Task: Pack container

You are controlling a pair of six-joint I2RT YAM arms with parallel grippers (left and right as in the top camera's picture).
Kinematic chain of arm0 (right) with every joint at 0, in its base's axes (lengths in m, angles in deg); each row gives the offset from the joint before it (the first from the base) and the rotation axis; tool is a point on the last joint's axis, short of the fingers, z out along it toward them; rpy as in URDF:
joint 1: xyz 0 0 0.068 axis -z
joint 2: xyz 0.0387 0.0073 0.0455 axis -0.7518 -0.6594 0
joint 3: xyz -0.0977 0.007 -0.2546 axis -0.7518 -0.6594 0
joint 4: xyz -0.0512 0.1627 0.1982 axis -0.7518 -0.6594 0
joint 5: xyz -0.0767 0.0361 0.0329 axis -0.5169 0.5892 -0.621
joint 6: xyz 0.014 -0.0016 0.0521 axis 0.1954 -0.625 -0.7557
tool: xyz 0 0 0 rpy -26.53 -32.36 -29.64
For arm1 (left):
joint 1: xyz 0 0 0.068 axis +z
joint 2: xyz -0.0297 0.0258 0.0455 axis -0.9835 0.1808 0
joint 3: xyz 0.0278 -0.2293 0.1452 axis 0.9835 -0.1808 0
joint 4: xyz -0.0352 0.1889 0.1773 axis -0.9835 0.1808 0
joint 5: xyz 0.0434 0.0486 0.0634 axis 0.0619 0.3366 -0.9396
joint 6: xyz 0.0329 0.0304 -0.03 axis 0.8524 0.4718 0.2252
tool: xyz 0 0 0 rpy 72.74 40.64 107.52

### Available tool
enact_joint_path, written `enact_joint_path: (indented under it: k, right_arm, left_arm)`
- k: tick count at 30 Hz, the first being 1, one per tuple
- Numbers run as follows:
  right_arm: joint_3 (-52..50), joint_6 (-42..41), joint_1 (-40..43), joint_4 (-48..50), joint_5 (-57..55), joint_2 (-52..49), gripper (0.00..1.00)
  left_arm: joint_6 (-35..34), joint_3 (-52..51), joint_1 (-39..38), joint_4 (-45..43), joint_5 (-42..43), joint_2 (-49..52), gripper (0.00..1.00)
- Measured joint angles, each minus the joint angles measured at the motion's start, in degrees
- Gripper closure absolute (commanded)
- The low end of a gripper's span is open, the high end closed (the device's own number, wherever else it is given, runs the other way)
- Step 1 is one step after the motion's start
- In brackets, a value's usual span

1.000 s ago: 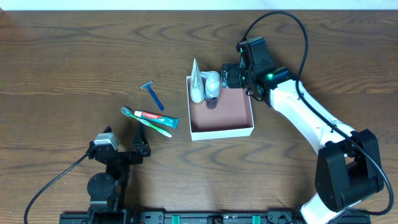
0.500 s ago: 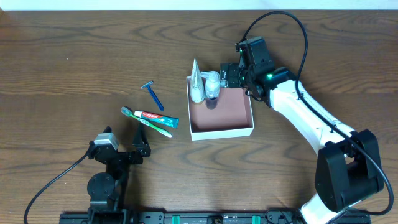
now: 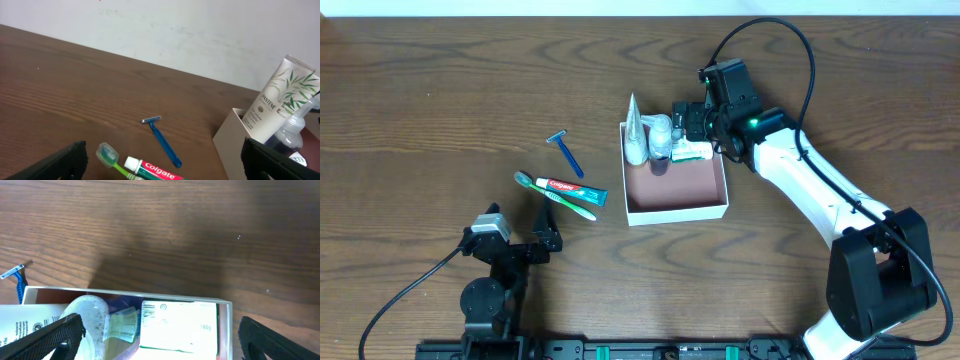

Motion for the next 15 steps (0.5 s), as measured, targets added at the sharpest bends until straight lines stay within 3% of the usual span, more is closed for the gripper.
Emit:
enact_joint_path:
  k: [9, 15]
  right_arm:
    - [0.02, -0.11, 0.11, -1.03, -0.02, 1.86, 0.01]
    - [0.11, -0.2, 5.25, -6.25, -0.02, 14.16, 0.01]
  left_arm:
    - [0.02, 0.0, 0.0, 0.0, 0.0, 0.0, 0.02]
    - [0.0, 0.0, 0.0, 0.0, 0.0, 0.0, 0.02]
